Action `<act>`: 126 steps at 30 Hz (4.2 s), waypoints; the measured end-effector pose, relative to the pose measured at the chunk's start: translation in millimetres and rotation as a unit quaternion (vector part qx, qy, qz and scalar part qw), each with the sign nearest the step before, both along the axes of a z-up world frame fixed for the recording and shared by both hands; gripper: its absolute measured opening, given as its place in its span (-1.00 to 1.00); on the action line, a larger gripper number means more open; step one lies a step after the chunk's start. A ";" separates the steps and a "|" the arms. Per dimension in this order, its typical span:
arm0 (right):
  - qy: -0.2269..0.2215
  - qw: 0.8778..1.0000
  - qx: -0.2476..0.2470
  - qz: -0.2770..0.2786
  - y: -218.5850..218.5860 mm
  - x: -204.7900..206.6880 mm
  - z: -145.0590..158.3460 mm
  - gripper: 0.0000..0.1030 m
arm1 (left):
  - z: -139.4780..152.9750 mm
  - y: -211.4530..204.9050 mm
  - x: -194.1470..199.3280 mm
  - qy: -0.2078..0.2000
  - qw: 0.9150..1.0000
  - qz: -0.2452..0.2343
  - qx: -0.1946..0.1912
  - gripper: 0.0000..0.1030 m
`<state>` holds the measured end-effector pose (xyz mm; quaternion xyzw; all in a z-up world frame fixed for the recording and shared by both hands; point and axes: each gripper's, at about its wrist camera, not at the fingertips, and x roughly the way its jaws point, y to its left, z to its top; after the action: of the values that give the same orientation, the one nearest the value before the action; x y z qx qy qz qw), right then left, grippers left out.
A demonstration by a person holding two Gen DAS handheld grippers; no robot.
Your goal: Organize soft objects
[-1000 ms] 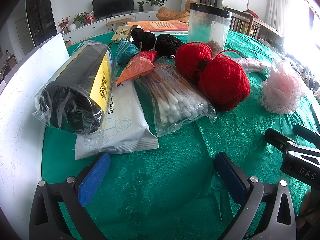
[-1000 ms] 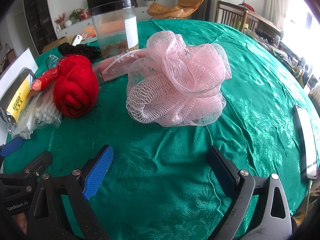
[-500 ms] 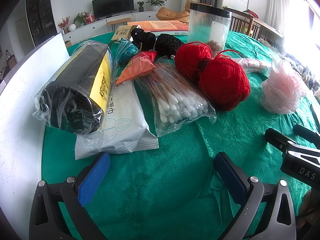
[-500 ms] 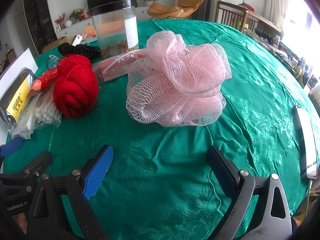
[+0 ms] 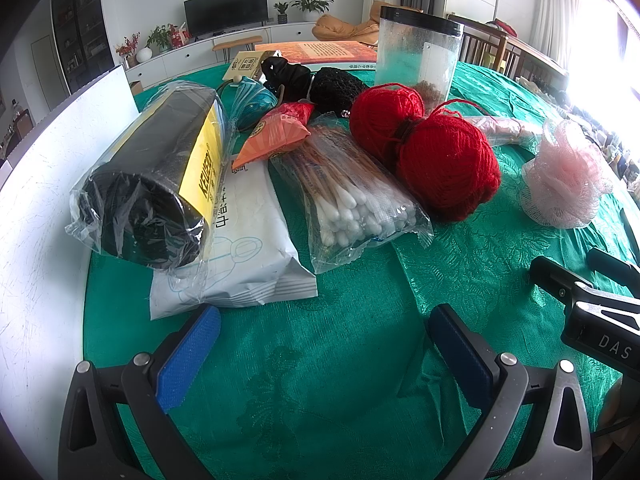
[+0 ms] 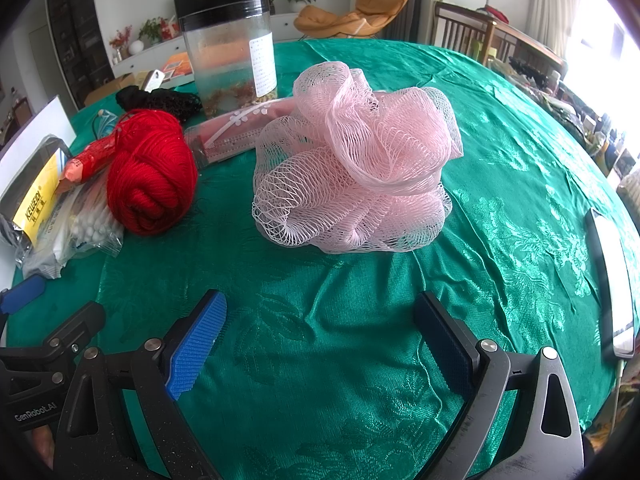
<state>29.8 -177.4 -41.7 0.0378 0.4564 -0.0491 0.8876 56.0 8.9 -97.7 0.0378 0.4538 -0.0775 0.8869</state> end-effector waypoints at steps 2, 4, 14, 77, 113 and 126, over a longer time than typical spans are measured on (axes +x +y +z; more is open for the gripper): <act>0.000 1.000 0.000 0.000 0.1 0.1 -0.1 0.87 | 0.0 0.0 0.0 0.000 1.000 0.000 0.000 1.00; 0.000 1.000 0.000 0.000 0.0 0.0 -0.1 0.87 | 0.1 -0.1 -0.1 0.000 1.000 0.000 0.000 1.00; 0.000 1.000 0.000 0.000 0.1 0.0 -0.1 0.87 | 0.1 0.0 -0.1 0.000 1.000 0.000 0.000 1.00; 0.000 1.000 0.000 0.000 0.1 0.1 -0.4 0.87 | -0.1 0.4 0.0 0.000 1.000 0.000 0.000 1.00; -0.014 0.995 0.050 -0.090 -56.7 8.9 6.2 0.87 | -0.1 0.3 -0.3 0.000 1.000 0.000 0.000 1.00; 0.004 0.996 0.002 -0.084 -43.0 10.2 2.1 0.87 | 6.9 6.3 -14.3 0.039 0.999 0.003 -0.001 0.99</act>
<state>40.0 -220.4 -39.6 0.0774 0.4549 -0.1233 0.8786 41.7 15.2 -90.9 0.0321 0.4883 -0.0766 0.8687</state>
